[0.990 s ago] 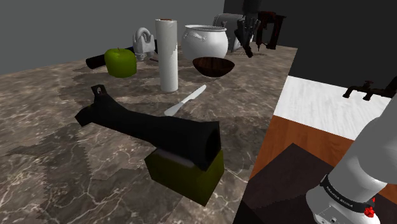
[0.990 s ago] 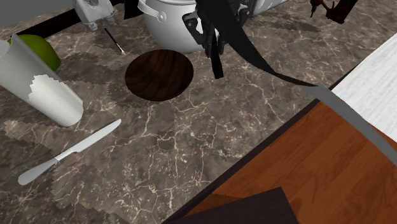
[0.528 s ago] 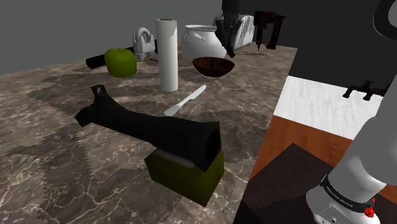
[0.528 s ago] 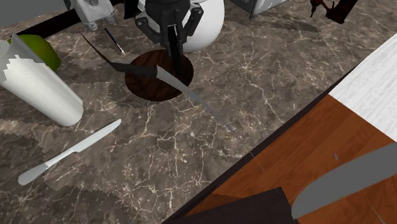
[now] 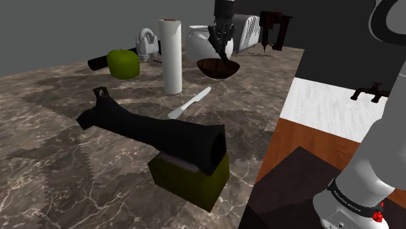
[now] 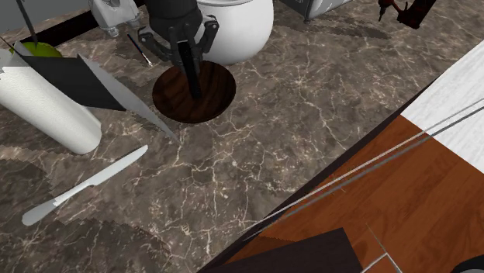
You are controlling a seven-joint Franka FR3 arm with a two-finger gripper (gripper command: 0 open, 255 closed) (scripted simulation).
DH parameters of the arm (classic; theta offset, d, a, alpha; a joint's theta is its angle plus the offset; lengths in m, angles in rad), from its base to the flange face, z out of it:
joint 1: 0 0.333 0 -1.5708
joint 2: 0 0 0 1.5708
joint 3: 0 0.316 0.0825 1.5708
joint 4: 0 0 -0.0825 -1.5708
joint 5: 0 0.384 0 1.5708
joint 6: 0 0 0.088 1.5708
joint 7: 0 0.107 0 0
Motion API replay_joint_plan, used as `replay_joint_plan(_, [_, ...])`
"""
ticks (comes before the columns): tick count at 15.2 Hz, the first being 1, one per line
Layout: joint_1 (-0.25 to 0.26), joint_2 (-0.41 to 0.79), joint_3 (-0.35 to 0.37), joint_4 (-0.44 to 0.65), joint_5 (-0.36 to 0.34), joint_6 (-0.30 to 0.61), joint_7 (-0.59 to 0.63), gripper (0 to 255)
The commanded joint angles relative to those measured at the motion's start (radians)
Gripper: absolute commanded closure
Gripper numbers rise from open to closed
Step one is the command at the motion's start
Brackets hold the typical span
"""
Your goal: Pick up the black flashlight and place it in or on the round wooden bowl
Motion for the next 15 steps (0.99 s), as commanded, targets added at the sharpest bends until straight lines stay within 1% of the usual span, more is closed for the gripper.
replay_joint_plan(1, [0.001, -0.006, 0.001, -0.034, 0.0, 0.029, 0.002, 255])
replay_joint_plan(8, [0.001, -0.038, 0.001, -0.177, 0.0, 0.14, 0.002, 255])
replay_joint_plan(15, [0.001, -0.038, 0.001, -0.177, 0.0, 0.14, 0.002, 255])
